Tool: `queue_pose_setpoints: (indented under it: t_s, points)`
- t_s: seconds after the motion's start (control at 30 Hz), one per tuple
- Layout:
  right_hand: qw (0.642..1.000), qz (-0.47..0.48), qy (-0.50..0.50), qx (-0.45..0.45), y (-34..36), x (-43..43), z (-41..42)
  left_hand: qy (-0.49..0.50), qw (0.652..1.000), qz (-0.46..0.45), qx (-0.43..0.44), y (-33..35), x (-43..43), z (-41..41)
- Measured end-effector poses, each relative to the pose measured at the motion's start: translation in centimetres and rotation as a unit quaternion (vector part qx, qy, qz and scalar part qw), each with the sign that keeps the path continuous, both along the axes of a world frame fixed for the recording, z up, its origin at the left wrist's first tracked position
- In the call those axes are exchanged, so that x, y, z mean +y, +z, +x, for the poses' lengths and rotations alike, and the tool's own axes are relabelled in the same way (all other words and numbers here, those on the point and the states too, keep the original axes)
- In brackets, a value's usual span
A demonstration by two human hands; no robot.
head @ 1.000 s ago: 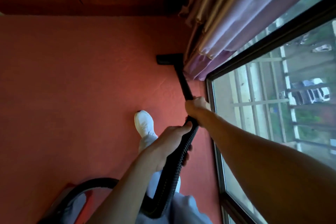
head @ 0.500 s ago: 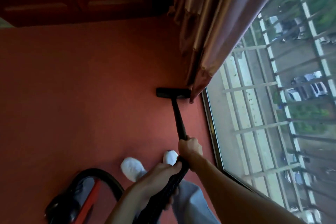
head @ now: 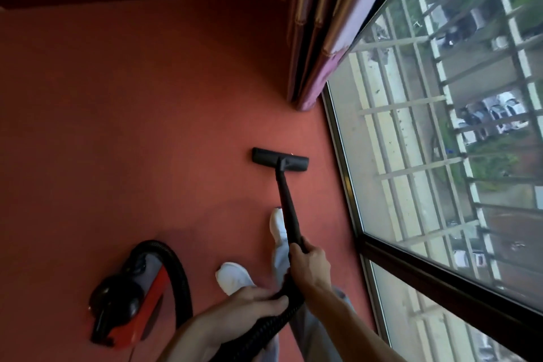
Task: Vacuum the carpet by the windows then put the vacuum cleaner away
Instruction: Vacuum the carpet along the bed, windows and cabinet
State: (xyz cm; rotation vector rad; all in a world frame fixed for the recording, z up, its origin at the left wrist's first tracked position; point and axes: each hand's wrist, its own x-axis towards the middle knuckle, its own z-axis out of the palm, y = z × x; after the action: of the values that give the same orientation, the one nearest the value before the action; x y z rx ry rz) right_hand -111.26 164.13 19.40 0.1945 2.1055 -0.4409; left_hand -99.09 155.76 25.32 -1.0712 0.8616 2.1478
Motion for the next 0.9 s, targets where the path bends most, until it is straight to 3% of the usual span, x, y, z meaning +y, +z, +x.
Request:
queue_pose_setpoints:
  t_s: [0.3,0.6,0.9]
  points:
    - [0.987,-0.012,-0.161,0.010,0.8,1.1,3.9,0.001,0.996,-0.068,0.053,2.5,0.8,3.0]
    - [0.991,-0.016,-0.126,0.031,-1.5,-1.0,1.7,0.003,0.989,-0.148,-0.032,-0.1,1.8,1.9]
    - [0.993,-0.002,-0.118,0.025,0.4,-0.9,0.8,0.000,0.992,-0.113,-0.057,3.3,1.0,1.4]
